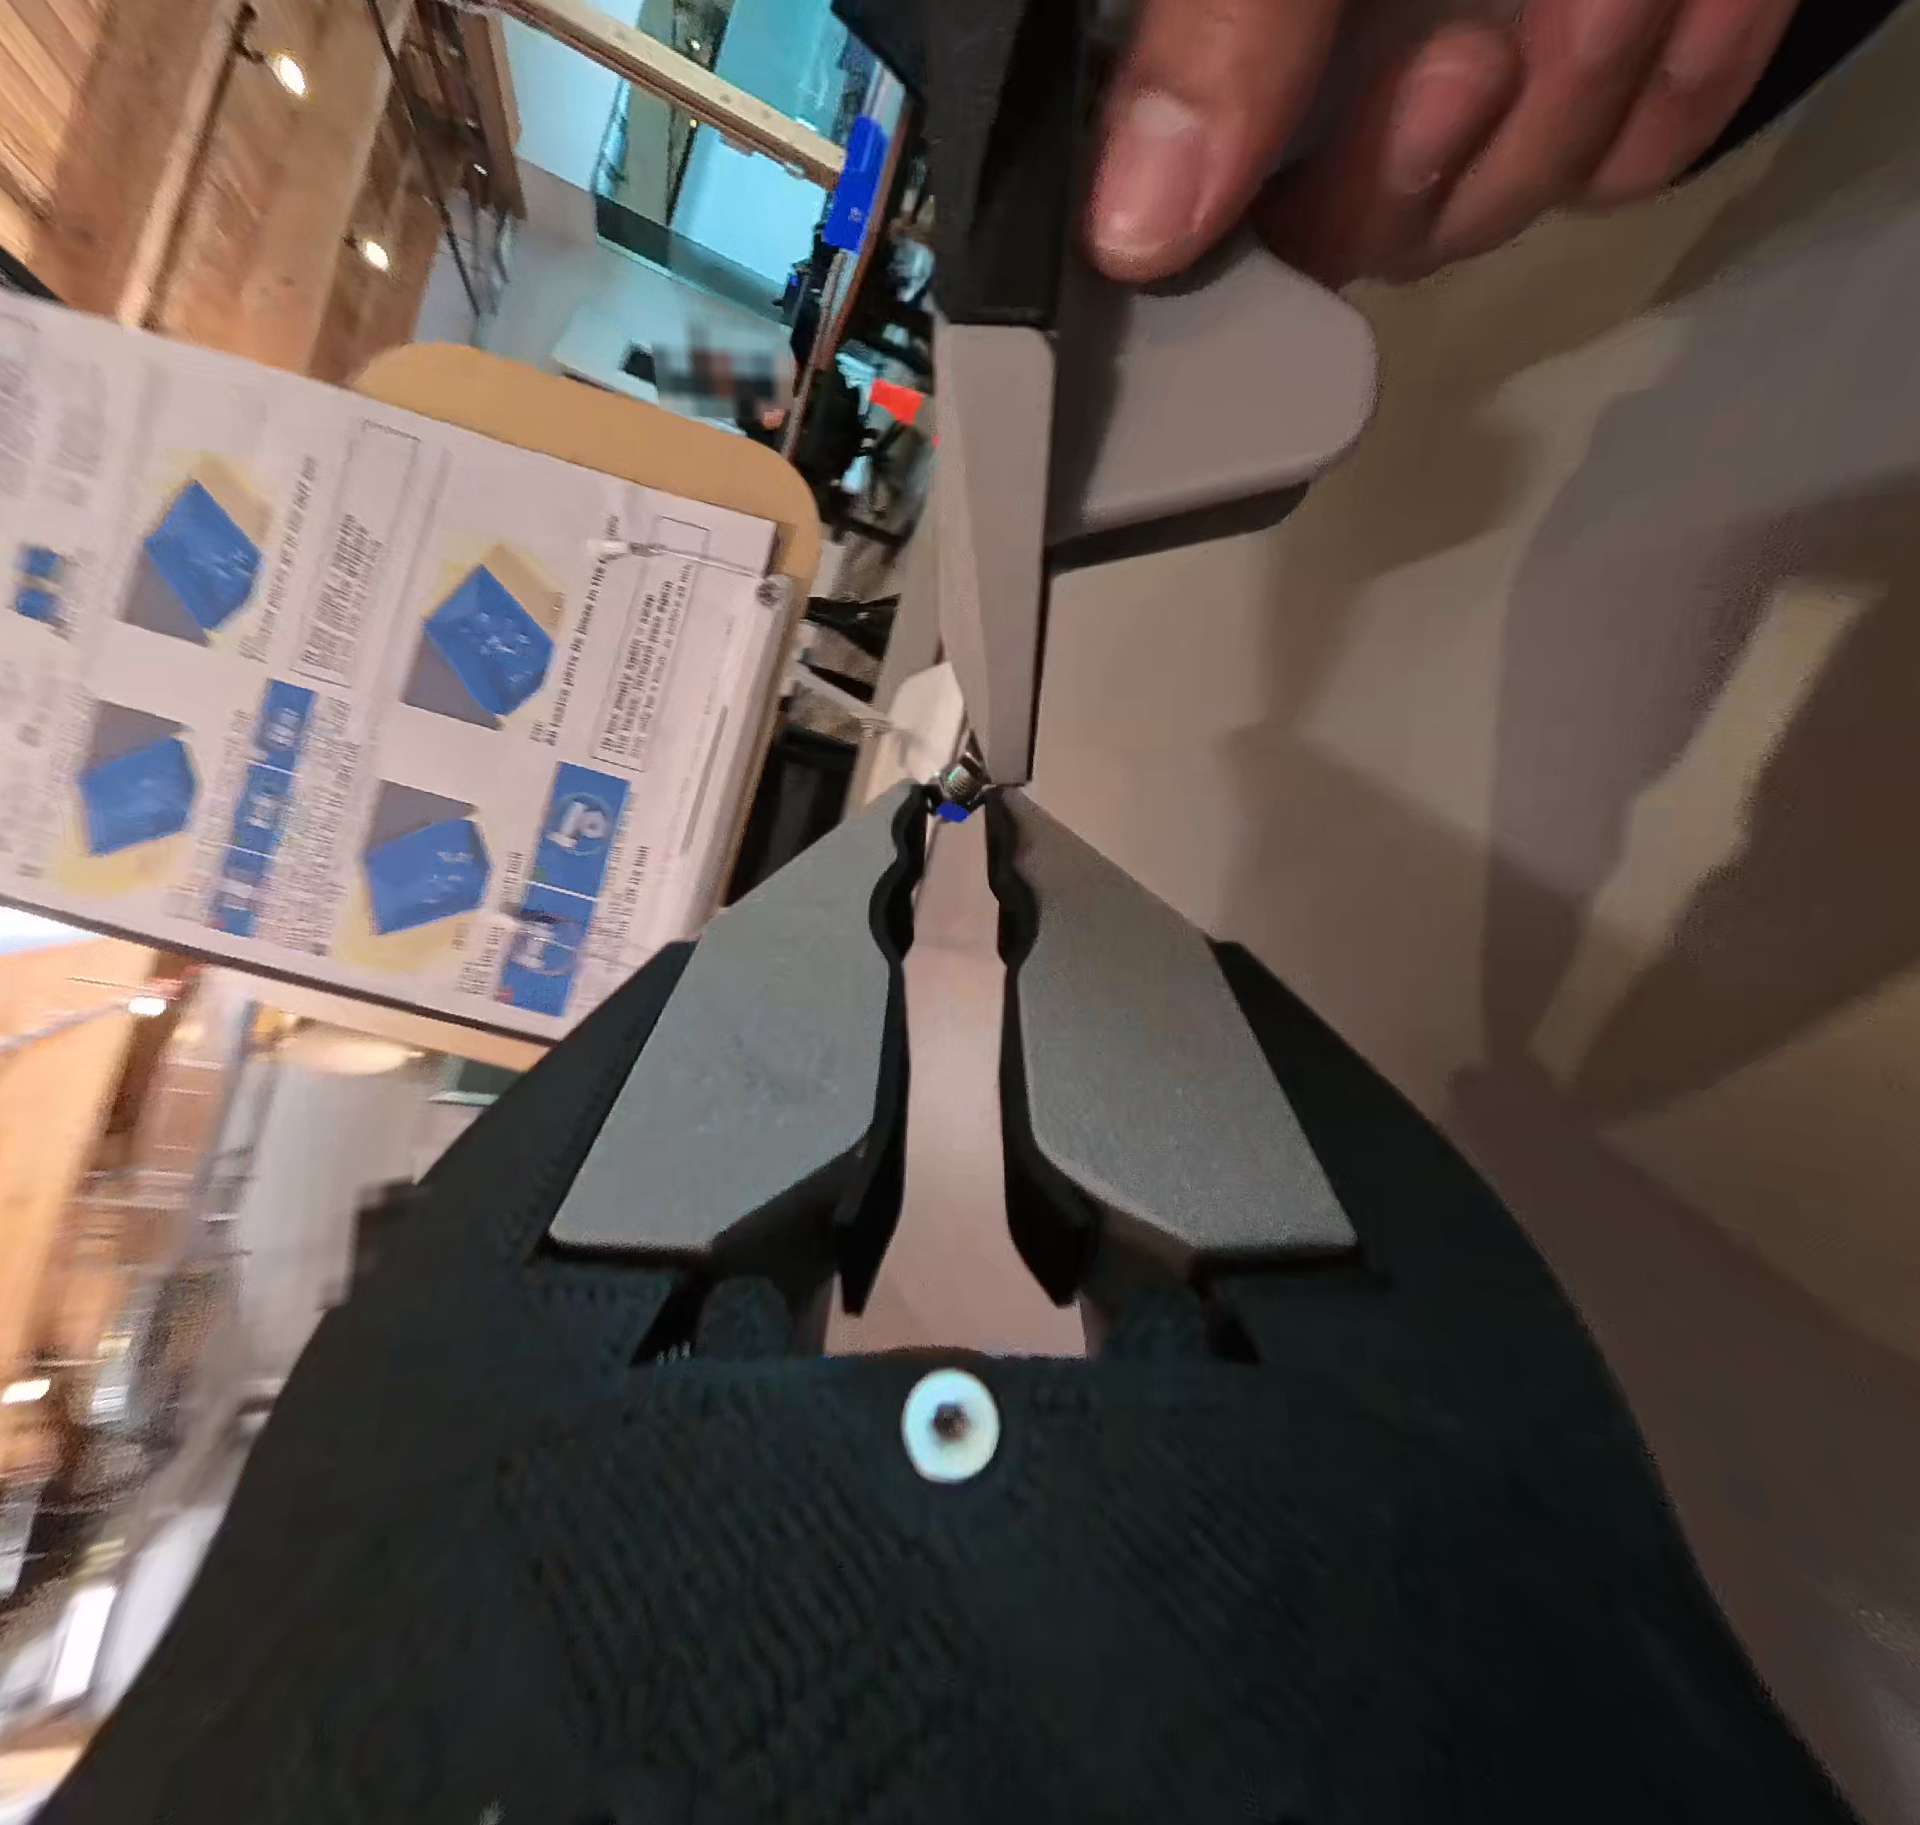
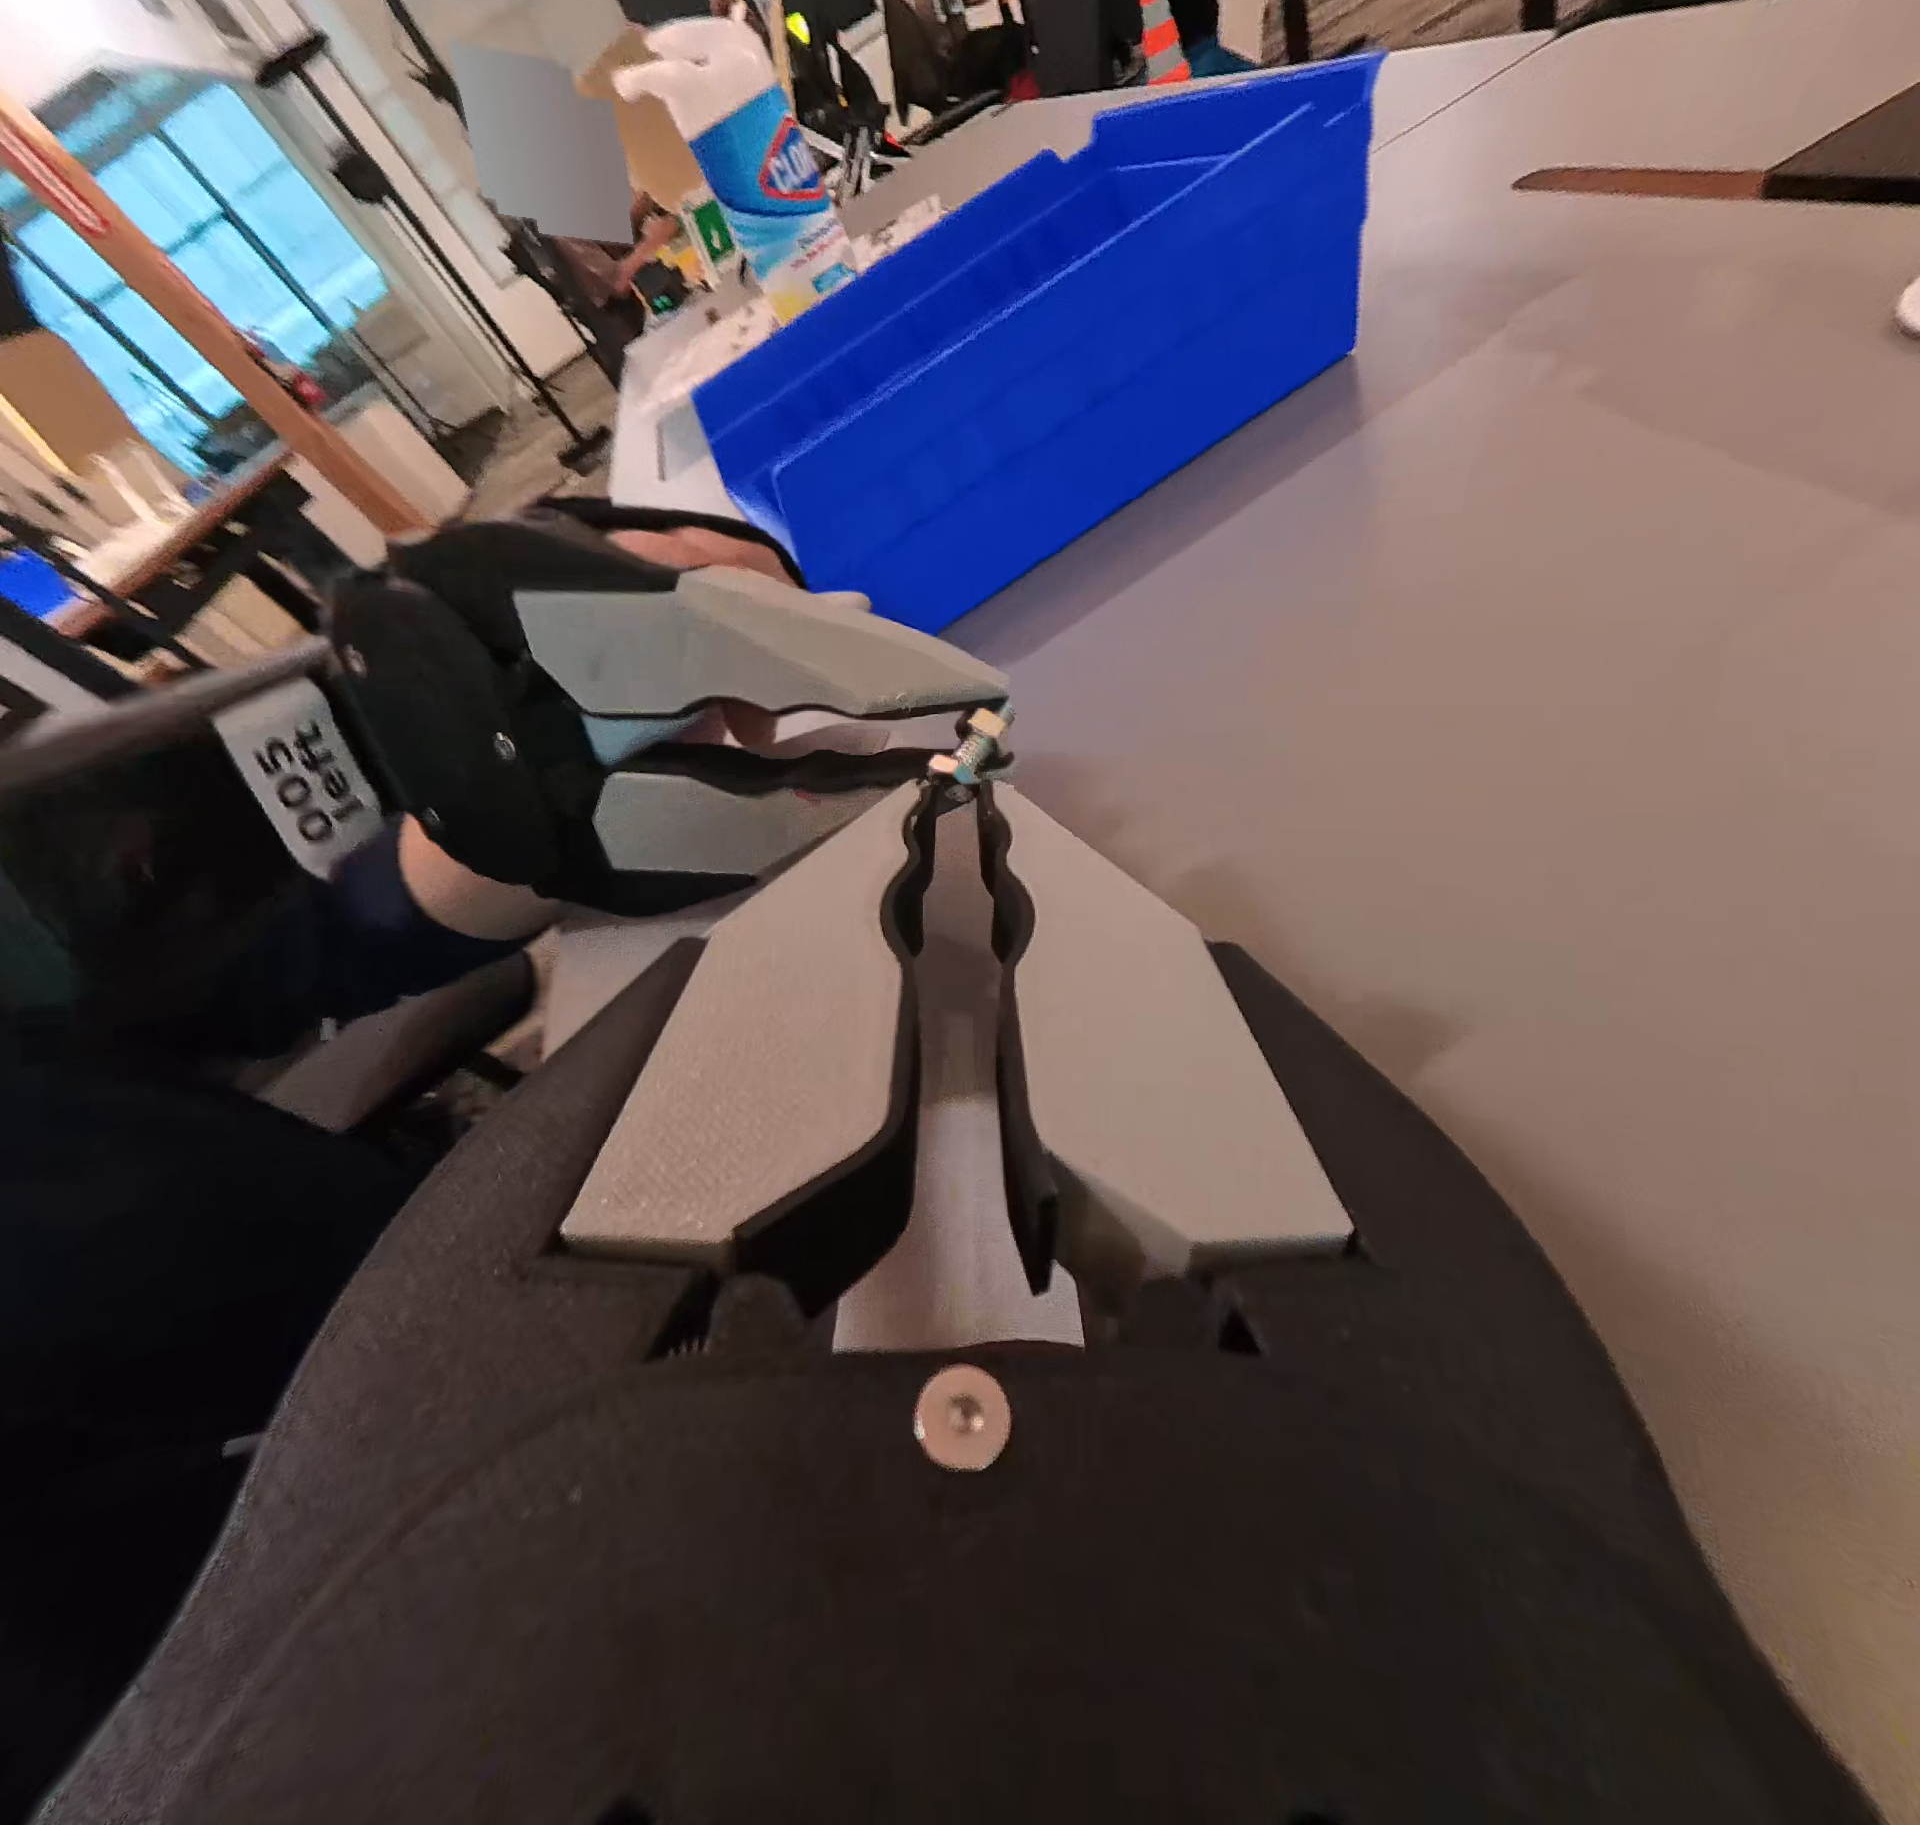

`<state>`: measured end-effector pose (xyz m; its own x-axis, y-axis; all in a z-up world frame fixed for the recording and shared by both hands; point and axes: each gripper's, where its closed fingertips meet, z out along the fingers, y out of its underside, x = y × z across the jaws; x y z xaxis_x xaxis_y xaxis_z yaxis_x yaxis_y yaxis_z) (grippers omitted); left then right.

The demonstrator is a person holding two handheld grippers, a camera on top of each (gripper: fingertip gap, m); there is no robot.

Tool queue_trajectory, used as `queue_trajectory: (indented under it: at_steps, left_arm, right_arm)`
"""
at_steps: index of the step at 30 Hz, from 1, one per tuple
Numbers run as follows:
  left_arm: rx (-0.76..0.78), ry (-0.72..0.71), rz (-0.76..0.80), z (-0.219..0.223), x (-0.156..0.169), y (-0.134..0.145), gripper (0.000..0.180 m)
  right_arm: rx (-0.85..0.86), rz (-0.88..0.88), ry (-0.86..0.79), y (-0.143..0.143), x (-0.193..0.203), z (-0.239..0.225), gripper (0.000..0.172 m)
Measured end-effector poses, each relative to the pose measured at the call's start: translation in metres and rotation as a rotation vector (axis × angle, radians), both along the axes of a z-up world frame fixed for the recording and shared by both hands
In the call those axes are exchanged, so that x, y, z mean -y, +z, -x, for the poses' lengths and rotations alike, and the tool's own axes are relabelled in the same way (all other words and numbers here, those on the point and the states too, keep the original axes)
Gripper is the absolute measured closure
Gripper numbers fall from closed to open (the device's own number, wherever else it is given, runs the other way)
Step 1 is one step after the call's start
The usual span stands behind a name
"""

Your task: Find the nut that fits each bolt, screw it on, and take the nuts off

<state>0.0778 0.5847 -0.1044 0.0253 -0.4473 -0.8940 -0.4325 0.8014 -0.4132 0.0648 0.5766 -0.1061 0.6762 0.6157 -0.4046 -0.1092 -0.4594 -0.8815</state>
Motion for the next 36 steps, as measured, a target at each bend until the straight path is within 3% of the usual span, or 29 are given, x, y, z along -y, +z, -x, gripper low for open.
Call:
queue_trajectory:
  at_steps: [4, 9, 12, 15, 18, 21, 26, 36]
  left_arm:
    - [-0.004, -0.017, 0.145, 0.002, -0.006, -0.006, 0.175]
    - [-0.037, -0.017, 0.052, 0.001, -0.005, -0.009, 0.180]
    - [-0.078, 0.012, 0.091, 0.001, -0.010, -0.020, 0.180]
    - [-0.106, 0.039, 0.312, 0.003, -0.021, -0.035, 0.180]
    - [-0.153, 0.000, 0.706, 0.004, -0.015, -0.052, 0.180]
    - [-0.112, -0.095, 1.016, 0.003, -0.001, -0.043, 0.171]
    - [-0.052, -0.240, 1.371, 0.009, 0.008, -0.019, 0.157]
    - [-0.016, -0.417, 1.596, 0.009, 0.024, 0.001, 0.156]
  right_arm:
    - [0.097, -0.030, -0.038, -0.005, -0.002, -0.004, 0.172]
    - [0.037, 0.028, 0.010, -0.012, 0.001, 0.004, 0.172]
    - [0.159, 0.003, -0.029, -0.022, -0.002, -0.004, 0.172]
    - [0.337, 0.002, -0.057, -0.038, -0.003, -0.015, 0.172]
    - [0.530, -0.106, -0.100, -0.037, -0.006, -0.022, 0.172]
    - [0.655, -0.222, -0.118, -0.029, -0.006, -0.020, 0.172]
    - [0.799, -0.377, -0.151, -0.014, -0.003, -0.027, 0.172]
    - [0.811, -0.590, -0.122, 0.004, 0.016, -0.032, 0.172]
